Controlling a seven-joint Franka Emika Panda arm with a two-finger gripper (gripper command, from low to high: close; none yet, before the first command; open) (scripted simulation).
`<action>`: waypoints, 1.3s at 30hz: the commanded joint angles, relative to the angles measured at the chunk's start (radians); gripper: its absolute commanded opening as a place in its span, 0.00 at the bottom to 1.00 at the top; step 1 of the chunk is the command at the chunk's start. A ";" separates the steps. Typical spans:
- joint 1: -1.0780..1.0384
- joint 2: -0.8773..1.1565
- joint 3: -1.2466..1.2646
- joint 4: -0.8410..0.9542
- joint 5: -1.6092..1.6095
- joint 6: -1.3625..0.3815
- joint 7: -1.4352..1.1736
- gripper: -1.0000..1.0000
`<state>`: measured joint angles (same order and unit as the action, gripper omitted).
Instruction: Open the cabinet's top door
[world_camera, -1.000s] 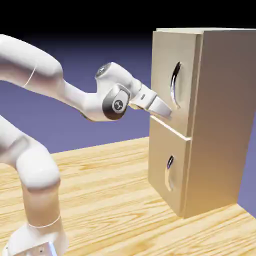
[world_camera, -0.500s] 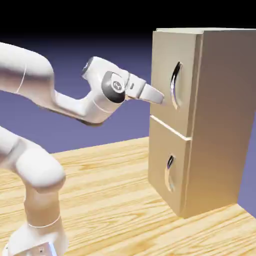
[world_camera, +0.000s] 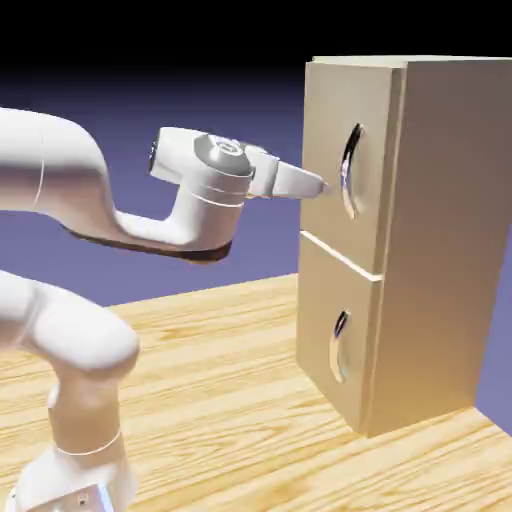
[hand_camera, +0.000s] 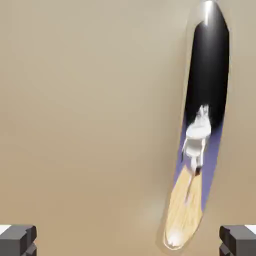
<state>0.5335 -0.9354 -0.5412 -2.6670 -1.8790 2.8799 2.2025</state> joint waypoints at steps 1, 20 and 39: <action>0.012 -0.008 -0.013 0.003 -0.044 -0.004 0.034 0.50; 0.318 -0.033 -0.268 0.148 -0.686 -0.101 0.527 0.50; -0.126 -0.027 0.244 -0.060 -0.289 -0.292 0.558 0.00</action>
<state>0.4073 -0.9622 -0.2973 -2.7268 -2.1684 2.5880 2.7610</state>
